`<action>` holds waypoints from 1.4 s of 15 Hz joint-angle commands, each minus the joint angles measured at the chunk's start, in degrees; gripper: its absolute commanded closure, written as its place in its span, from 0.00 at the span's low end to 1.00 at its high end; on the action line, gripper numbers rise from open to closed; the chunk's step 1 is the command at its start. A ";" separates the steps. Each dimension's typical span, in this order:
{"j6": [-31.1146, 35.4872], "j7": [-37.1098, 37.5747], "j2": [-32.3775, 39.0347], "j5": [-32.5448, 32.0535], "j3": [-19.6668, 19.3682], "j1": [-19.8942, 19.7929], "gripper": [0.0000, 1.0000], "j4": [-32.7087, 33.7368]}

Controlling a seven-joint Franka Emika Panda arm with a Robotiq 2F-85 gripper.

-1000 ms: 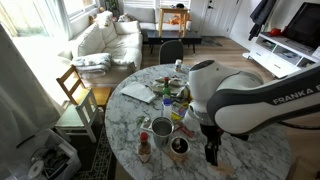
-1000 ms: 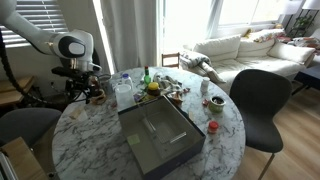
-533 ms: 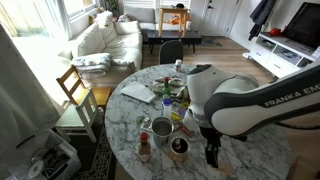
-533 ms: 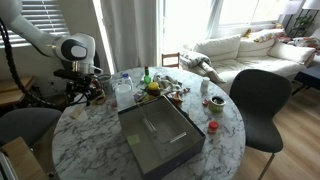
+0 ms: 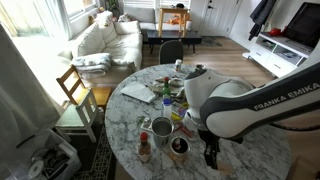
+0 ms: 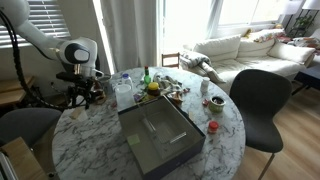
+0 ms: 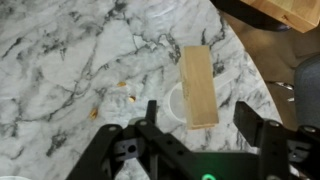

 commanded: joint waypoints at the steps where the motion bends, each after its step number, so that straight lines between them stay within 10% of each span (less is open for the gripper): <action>1: -0.34 -0.88 1.08 0.40 -0.52 0.66 0.00 0.74; 14: -0.38 -2.72 1.95 0.51 -0.42 0.64 0.46 1.43; 21: -0.57 -3.27 1.89 0.46 -0.48 0.56 0.93 1.88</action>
